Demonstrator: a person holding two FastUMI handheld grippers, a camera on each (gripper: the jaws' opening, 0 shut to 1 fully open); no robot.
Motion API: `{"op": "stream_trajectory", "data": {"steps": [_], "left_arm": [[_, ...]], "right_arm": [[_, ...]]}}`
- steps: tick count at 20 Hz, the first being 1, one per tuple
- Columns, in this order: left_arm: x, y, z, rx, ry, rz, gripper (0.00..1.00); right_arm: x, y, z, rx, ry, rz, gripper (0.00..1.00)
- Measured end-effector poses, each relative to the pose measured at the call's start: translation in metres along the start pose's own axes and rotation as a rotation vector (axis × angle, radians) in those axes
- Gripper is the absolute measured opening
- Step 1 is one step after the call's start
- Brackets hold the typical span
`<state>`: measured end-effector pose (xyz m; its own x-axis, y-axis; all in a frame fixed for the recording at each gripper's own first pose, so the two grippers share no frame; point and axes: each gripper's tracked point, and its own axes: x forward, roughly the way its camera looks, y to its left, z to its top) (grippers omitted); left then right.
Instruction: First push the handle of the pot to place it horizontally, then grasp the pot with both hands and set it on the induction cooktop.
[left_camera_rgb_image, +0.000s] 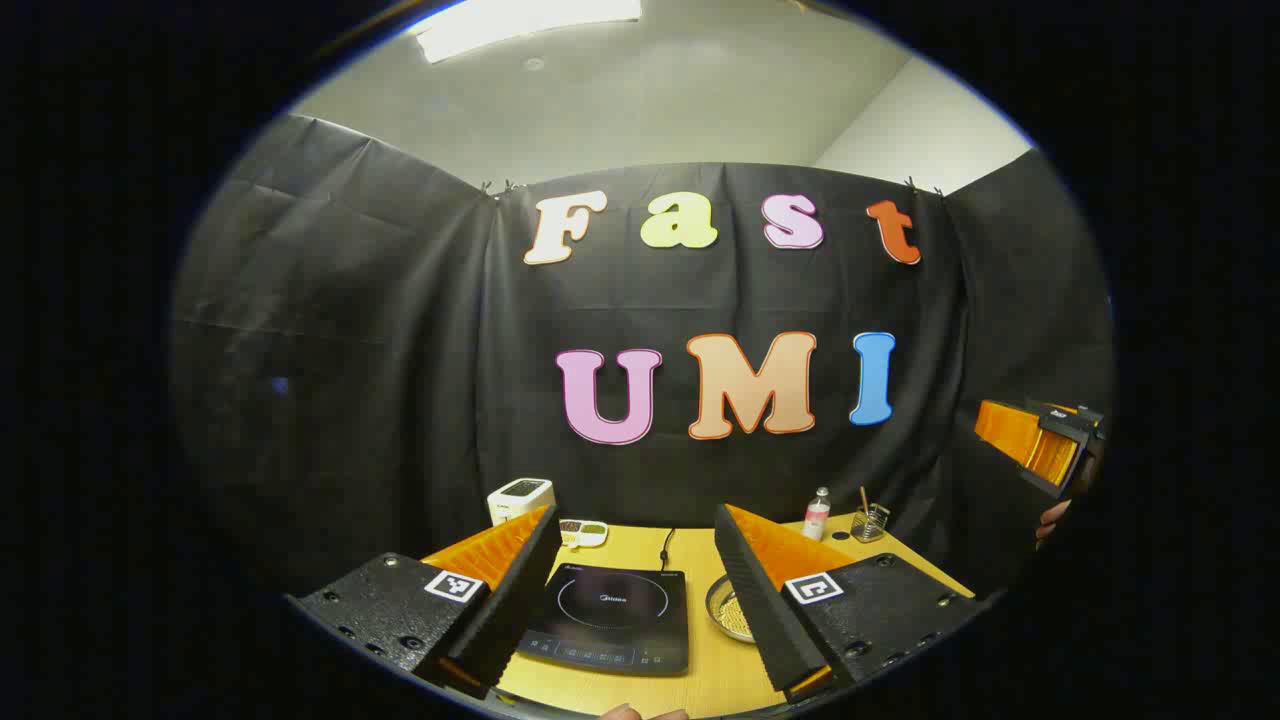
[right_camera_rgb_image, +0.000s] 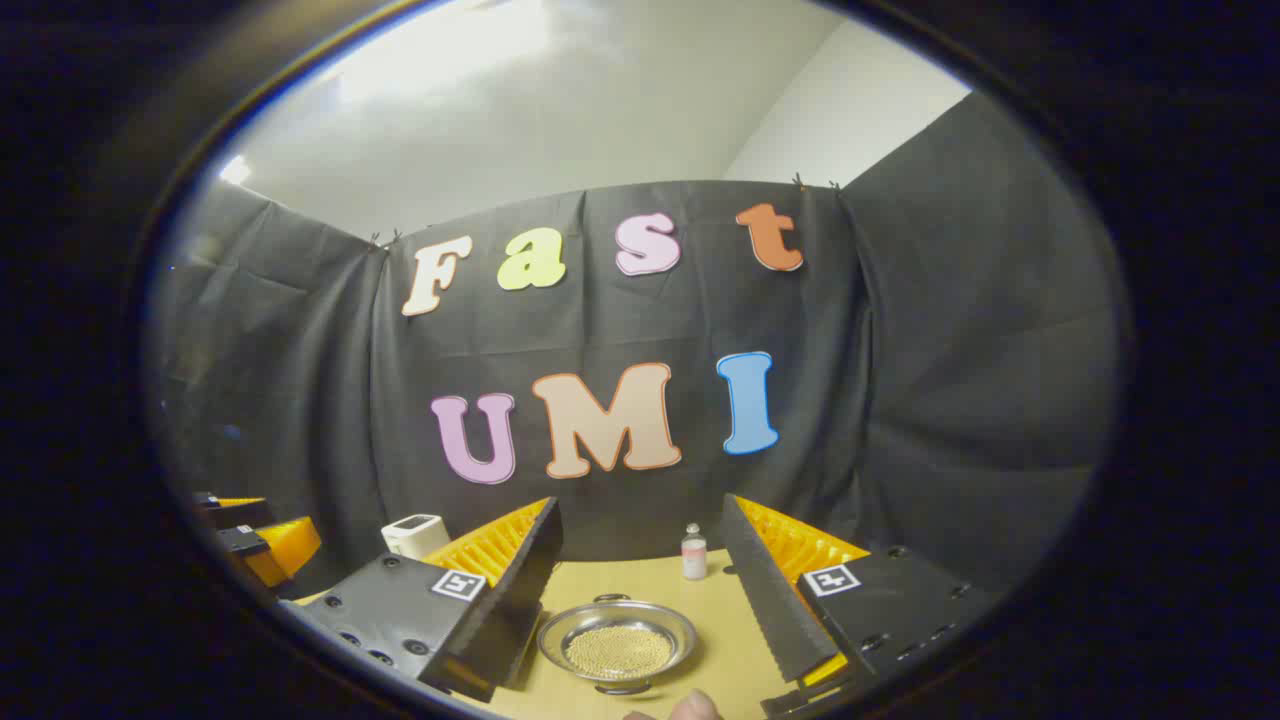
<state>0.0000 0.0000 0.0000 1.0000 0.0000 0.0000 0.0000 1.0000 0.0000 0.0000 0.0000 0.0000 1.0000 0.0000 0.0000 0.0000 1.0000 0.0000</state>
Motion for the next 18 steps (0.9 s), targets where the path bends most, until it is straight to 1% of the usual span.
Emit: {"op": "stream_trajectory", "data": {"steps": [2,4,5,10,11,17,18], "left_arm": [[0.007,-0.008,0.003,0.007,-0.019,-0.032,0.9],[0.015,-0.012,0.004,0.001,-0.015,-0.058,0.89],[0.017,-0.011,0.007,-0.012,-0.027,-0.064,0.94],[0.029,0.006,-0.004,-0.011,-0.005,-0.04,0.94],[0.03,0.01,-0.004,-0.008,-0.005,-0.035,0.89],[0.037,0.028,-0.014,0.007,0.0,-0.026,0.89],[0.04,0.03,-0.016,0.004,0.002,-0.026,0.94]], "right_arm": [[0.001,-0.004,0.005,-0.012,-0.005,-0.014,0.92],[0.001,-0.004,0.006,-0.029,-0.002,-0.028,0.92],[0.003,-0.002,0.006,-0.034,-0.004,-0.03,0.92],[0.01,0.007,-0.011,-0.05,0.023,-0.029,0.92],[0.011,0.009,-0.017,-0.057,0.036,-0.025,0.92],[0.024,0.021,-0.031,-0.07,0.064,-0.015,0.92],[0.026,0.024,-0.032,-0.074,0.067,-0.015,0.92]]}}
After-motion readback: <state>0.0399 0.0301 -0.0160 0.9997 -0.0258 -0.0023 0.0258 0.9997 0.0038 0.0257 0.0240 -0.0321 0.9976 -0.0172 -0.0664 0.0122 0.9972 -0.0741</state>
